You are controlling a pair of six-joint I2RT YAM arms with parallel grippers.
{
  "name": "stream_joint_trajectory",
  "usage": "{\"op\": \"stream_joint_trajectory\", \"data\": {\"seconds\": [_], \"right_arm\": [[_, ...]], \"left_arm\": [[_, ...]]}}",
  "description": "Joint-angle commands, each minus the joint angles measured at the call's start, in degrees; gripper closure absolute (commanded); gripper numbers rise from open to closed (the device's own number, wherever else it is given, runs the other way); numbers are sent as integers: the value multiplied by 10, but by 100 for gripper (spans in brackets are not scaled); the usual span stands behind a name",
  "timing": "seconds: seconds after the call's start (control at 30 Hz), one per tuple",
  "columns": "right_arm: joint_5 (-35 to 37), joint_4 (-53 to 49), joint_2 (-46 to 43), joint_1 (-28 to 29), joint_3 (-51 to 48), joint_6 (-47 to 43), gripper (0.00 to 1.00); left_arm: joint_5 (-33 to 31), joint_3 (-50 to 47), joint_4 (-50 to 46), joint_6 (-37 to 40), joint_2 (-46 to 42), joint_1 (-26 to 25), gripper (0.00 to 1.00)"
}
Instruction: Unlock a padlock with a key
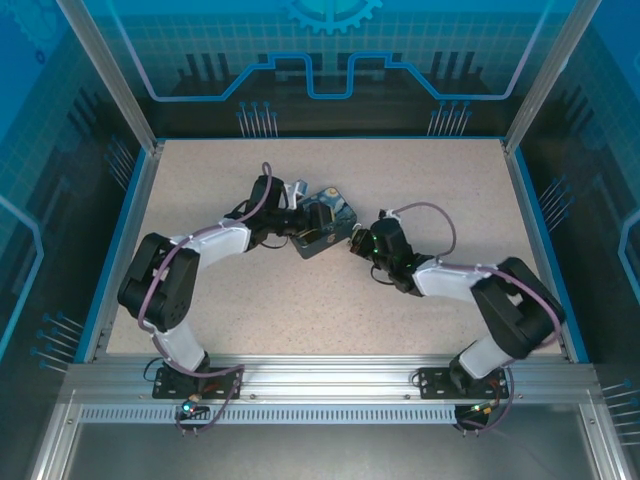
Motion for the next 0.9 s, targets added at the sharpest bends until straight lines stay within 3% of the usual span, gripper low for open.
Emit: {"op": "stream_joint_trajectory", "data": {"seconds": [0.0,0.23,0.43,0.6,0.87], "right_arm": [[-48,-146,-73,-17,21,-115,99],[-224,-345,-162,-68,75,-238,98],[-324,-452,-160,-95,100,-261,99],[-377,-455,-117,-103,81,-251,98],[-435,-399,40,-120,84,-235,98]], "left_arm": [[21,21,-70,5,-25,23,18],[24,38,-79,7,-117,80,8],[-5,-22,-71,8,-220,134,1],[-44,-88,-72,11,-297,166,1],[-61,-138,-85,1,-342,180,1]]}}
